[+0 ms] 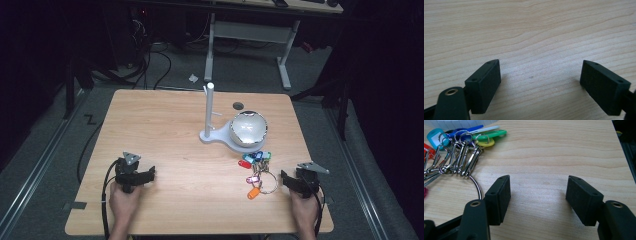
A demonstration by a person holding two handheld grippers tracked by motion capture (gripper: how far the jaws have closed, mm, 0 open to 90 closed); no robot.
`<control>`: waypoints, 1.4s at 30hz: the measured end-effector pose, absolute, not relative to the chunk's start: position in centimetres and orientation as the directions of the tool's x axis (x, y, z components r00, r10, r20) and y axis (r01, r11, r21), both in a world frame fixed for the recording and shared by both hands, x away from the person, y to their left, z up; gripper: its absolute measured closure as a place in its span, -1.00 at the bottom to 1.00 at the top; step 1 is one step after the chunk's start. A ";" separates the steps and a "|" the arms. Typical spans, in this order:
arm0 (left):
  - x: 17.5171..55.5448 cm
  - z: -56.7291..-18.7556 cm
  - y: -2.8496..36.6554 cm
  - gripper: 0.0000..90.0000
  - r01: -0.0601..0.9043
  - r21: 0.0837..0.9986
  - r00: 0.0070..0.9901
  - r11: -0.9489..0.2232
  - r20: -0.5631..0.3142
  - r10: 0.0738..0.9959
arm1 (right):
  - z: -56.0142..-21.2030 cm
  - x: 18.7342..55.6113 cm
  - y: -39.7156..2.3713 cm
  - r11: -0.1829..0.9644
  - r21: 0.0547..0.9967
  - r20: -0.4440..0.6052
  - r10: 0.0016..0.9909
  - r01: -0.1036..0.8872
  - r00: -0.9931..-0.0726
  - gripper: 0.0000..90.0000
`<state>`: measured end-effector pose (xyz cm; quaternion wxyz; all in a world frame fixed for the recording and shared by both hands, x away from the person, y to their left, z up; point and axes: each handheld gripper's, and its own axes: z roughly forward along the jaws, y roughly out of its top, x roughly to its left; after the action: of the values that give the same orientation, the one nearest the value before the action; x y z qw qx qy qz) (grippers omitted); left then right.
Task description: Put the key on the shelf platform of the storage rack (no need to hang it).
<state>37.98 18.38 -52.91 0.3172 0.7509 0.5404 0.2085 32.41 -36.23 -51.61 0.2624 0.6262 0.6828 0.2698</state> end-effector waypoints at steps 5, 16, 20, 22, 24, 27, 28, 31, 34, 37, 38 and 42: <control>38.0 -52.9 18.4 -0.62 0.679 0.702 0.329 -0.214 -0.030 0.944 | -51.6 32.4 -36.2 0.071 0.698 -0.020 0.997 0.712 -0.080 -0.19; 38.0 -52.9 18.4 -0.62 0.680 0.701 0.331 -0.216 -0.030 0.943 | -51.6 32.5 -36.2 0.068 0.697 -0.019 0.997 0.714 -0.076 -0.21; 38.0 -52.9 18.4 -0.61 0.681 0.700 0.332 -0.217 -0.031 0.943 | -51.6 32.5 -36.1 0.066 0.696 -0.018 0.997 0.715 -0.075 -0.21; 38.0 -52.9 18.4 -0.61 0.680 0.701 0.331 -0.215 -0.033 0.943 | -51.6 32.5 -36.1 0.067 0.697 -0.019 0.997 0.714 -0.075 -0.21; 38.0 -52.9 18.4 -0.61 0.679 0.702 0.330 -0.214 -0.032 0.943 | -51.6 32.5 -36.1 0.066 0.697 -0.018 0.997 0.714 -0.074 -0.21; 38.0 -52.9 18.4 -0.61 0.680 0.701 0.331 -0.214 -0.033 0.943 | -51.6 32.5 -36.1 0.064 0.697 -0.018 0.997 0.715 -0.072 -0.21; 38.0 -52.9 18.4 -0.61 0.680 0.701 0.331 -0.214 -0.033 0.943 | -51.6 32.5 -36.1 0.062 0.697 -0.017 0.997 0.714 -0.070 -0.20; 38.0 -52.9 18.4 -0.61 0.680 0.701 0.331 -0.214 -0.033 0.943 | -51.6 32.5 -36.1 0.057 0.694 -0.014 0.998 0.717 -0.065 -0.20; 38.0 -52.9 18.4 -0.61 0.680 0.701 0.331 -0.214 -0.033 0.943 | -51.6 32.5 -36.1 0.055 0.694 -0.014 0.998 0.718 -0.064 -0.20; 38.0 -52.9 18.4 -0.61 0.680 0.701 0.331 -0.214 -0.033 0.943 | -51.6 32.5 -36.1 0.055 0.696 -0.014 0.998 0.716 -0.063 -0.19; 38.0 -52.9 18.4 -0.61 0.680 0.701 0.330 -0.214 -0.033 0.943 | -51.6 32.5 -36.0 0.053 0.697 -0.015 0.998 0.715 -0.060 -0.19; 38.0 -52.9 18.4 -0.61 0.680 0.701 0.331 -0.214 -0.033 0.943 | -51.6 32.5 -36.1 0.052 0.699 -0.015 0.998 0.713 -0.058 -0.17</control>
<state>38.00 18.40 -52.90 0.3180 0.7512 0.5402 0.2067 32.47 -36.05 -51.62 0.2641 0.6334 0.6755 0.2697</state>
